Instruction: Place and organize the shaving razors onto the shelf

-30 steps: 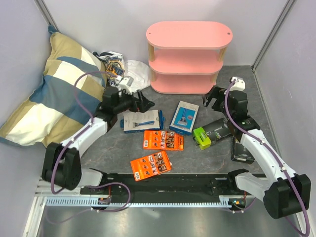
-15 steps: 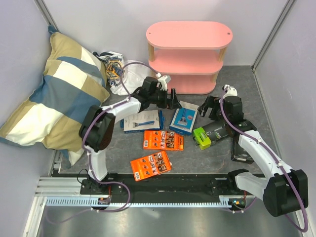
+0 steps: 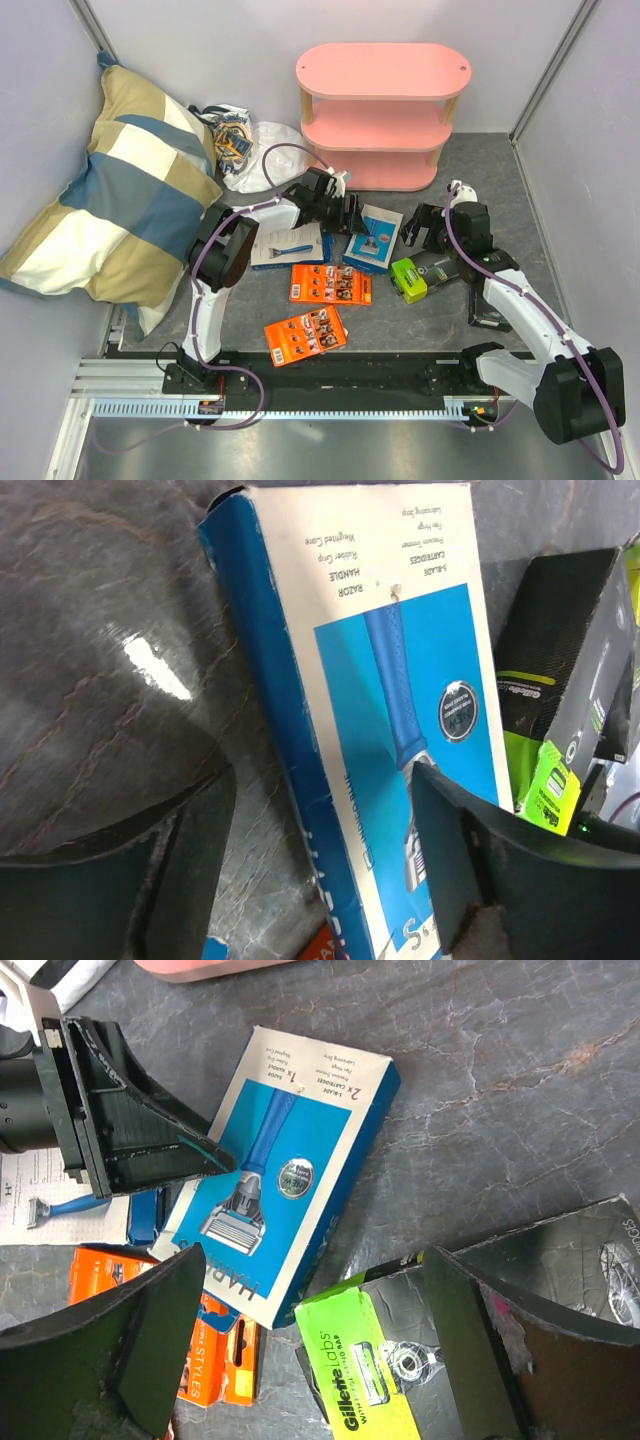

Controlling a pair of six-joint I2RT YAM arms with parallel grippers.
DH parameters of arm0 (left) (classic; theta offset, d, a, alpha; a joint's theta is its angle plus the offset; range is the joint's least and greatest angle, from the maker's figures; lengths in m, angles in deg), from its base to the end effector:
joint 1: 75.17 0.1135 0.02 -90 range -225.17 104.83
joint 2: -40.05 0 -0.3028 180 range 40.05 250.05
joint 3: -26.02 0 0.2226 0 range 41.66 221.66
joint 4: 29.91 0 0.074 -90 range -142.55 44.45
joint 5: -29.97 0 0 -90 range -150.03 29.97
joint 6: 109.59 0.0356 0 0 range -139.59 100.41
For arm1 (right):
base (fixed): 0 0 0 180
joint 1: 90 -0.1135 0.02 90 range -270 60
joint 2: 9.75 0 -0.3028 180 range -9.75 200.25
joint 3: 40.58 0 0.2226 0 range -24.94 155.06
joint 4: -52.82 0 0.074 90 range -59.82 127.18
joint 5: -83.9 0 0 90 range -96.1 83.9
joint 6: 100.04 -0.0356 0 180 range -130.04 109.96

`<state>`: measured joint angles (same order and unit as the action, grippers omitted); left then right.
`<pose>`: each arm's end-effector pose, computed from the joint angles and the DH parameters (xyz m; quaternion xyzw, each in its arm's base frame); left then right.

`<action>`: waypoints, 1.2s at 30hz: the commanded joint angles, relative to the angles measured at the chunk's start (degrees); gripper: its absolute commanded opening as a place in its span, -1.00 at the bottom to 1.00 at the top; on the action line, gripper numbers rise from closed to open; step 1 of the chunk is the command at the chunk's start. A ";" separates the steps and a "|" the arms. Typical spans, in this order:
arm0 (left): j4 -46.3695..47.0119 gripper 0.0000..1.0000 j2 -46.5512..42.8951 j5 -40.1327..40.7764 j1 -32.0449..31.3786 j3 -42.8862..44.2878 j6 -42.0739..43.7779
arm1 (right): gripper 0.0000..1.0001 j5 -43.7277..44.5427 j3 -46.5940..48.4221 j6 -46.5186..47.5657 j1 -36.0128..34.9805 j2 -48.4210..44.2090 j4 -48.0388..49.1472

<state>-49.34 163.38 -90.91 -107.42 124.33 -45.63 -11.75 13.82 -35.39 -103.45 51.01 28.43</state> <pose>0.3816 -0.2624 0.1991 0.1510 0.8819 -0.3961 0.2063 0.1814 0.0470 0.2971 0.0658 0.8661 0.2044 0.4515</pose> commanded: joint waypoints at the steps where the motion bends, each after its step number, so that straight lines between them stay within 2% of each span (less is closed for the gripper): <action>1: 0.89 0.45 1.83 -4.54 -0.62 1.79 -2.17 | 0.96 -1.56 -0.44 -0.67 -0.08 0.24 0.58; 7: 3.08 -0.17 3.32 -8.14 -0.71 0.91 -3.31 | 0.96 -2.43 -1.15 -0.85 -0.08 0.42 1.54; 8: 3.52 -0.30 3.58 -8.76 -0.71 0.74 -3.83 | 0.96 -2.44 -1.15 -0.94 -0.08 0.42 1.55; 9: 3.53 -0.54 3.59 -9.03 -0.71 0.56 -4.01 | 0.96 -2.52 -1.23 -1.02 -0.08 0.59 1.55; 10: 4.57 -0.65 3.67 -9.55 -0.71 0.38 -4.28 | 0.96 -2.61 -1.23 -0.94 0.00 0.60 1.63; 14: 6.60 -0.92 2.36 -9.47 -0.62 -0.23 -5.16 | 0.96 -2.96 -1.32 -0.76 -0.08 0.42 1.72; 23: 11.17 -0.96 -5.46 -8.33 0.96 -3.22 -8.41 | 0.96 -5.77 -0.71 -1.37 -0.08 0.33 3.39; 29: 14.86 -0.96 -13.63 -9.55 3.51 -9.10 -9.81 | 0.96 -15.61 -0.88 -2.60 -0.08 4.01 8.31; 36: 25.40 -0.96 -20.40 -15.52 6.41 -17.79 -16.22 | 0.96 -28.18 -3.87 -7.86 -0.08 9.91 21.29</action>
<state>-34.15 148.16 -100.83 -102.11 110.15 -55.82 -30.13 11.83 -38.95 -103.43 58.37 39.09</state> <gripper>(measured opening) 0.073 0.982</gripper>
